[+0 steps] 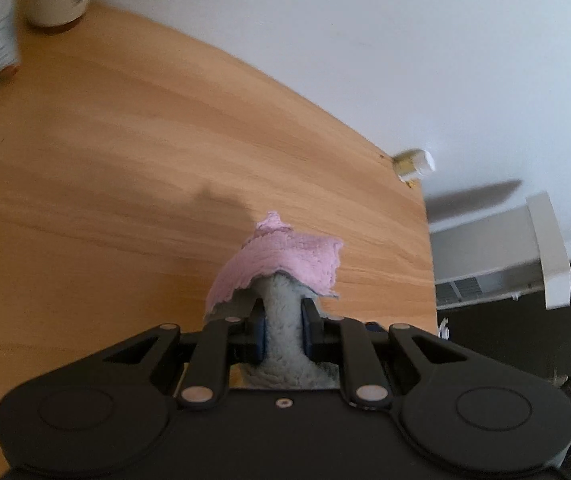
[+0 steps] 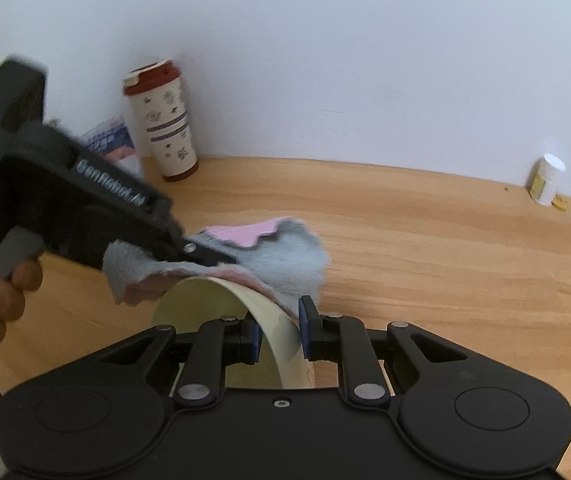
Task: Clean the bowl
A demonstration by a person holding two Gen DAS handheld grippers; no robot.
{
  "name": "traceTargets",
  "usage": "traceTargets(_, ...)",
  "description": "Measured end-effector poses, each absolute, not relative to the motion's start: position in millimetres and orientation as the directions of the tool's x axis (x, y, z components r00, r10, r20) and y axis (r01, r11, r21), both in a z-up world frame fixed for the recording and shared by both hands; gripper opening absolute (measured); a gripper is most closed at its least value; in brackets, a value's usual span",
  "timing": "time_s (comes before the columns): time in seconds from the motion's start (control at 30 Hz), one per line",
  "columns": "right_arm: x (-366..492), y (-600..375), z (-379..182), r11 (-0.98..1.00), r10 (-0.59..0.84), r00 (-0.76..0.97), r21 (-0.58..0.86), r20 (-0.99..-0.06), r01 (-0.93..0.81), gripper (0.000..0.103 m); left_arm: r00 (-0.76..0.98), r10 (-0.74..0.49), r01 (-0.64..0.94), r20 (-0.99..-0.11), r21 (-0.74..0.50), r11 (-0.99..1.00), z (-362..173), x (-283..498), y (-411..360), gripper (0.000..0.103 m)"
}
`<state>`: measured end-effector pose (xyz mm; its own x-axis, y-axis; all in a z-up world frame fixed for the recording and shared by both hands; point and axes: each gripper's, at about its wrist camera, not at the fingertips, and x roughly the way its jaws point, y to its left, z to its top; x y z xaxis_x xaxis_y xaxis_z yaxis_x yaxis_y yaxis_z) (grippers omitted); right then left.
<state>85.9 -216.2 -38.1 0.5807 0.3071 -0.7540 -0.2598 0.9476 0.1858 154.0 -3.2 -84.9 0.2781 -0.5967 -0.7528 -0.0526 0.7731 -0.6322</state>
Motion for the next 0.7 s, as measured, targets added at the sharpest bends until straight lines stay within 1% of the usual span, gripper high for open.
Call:
traceTargets(0.1, 88.2, -227.5, -42.1, 0.949, 0.316, 0.584, 0.241, -0.747, -0.205, 0.021, 0.257, -0.585, -0.097, -0.769, -0.623, 0.776, -95.8, 152.2, 2.0, 0.016)
traceTargets(0.27, 90.1, -244.0, -45.5, 0.933, 0.346, 0.602, 0.333, -0.72, -0.138, 0.021, 0.202, -0.629, -0.224, -0.751, -0.661, 0.716, -121.7, 147.4, 12.1, 0.016)
traceTargets(0.37, 90.1, -250.0, -48.9, 0.92, 0.359, 0.6, 0.378, -0.715, -0.099, 0.021, 0.2, -0.632, -0.226, -0.748, -0.663, 0.713, -122.2, 147.6, 9.7, 0.015)
traceTargets(0.47, 89.3, -251.7, -51.7, 0.91, 0.373, 0.593, 0.407, -0.714, -0.083, 0.021, 0.238, -0.634, -0.217, -0.736, -0.677, 0.704, -113.8, 150.0, 9.9, 0.014)
traceTargets(0.53, 91.8, -257.4, -51.6, 0.89, 0.398, 0.591, 0.452, -0.701, -0.061, 0.02, 0.269, -0.64, -0.212, -0.72, -0.692, 0.69, -107.2, 151.5, 9.6, 0.014)
traceTargets(0.7, 91.5, -255.0, -48.4, 0.887, 0.414, 0.581, 0.454, -0.701, -0.084, 0.02, 0.316, -0.651, -0.162, -0.69, -0.716, 0.68, -89.4, 151.7, 6.7, 0.014)
